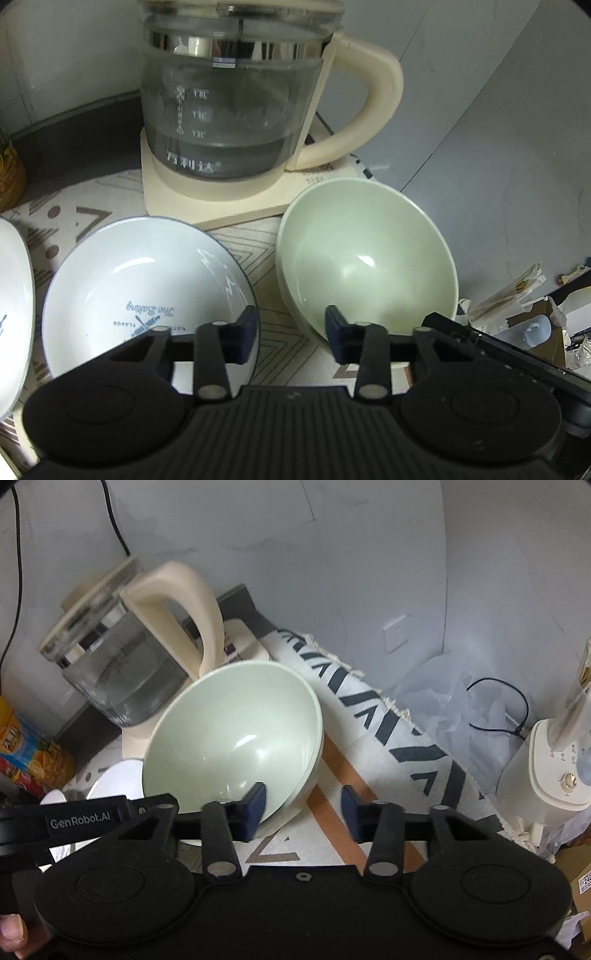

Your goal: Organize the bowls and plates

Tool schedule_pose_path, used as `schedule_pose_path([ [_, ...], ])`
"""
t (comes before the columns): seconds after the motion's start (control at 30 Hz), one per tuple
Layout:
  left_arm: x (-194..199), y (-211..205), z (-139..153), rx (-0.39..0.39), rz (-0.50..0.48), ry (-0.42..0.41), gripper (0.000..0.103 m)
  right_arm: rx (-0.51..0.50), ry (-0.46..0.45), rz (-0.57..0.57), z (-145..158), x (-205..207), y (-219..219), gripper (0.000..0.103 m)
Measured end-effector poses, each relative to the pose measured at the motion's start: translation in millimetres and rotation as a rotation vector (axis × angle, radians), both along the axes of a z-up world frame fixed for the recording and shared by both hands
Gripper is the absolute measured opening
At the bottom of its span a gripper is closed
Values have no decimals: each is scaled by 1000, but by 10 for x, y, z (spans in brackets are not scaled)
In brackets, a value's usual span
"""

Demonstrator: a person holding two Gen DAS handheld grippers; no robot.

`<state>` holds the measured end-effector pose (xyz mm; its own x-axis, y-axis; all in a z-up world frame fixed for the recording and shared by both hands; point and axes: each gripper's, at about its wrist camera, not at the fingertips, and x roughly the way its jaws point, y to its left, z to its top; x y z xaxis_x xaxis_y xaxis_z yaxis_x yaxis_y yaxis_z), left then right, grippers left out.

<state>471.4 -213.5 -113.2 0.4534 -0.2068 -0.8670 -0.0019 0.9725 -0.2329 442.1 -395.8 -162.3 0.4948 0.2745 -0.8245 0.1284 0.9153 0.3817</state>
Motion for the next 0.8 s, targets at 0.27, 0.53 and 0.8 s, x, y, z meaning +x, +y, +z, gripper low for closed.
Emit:
schedule_pose_path([
  [0.27,-28,-66,29,-15,24,10,18,43,-21,39,42,-17,22,23],
  [0.53,-239,-61,180,-19,52,-10,18,44,-75,62,202,-189,3,23],
  [0.8,-479,-40,371,-27,83,-59,18,53,-132,79,375,-394,-28,23],
])
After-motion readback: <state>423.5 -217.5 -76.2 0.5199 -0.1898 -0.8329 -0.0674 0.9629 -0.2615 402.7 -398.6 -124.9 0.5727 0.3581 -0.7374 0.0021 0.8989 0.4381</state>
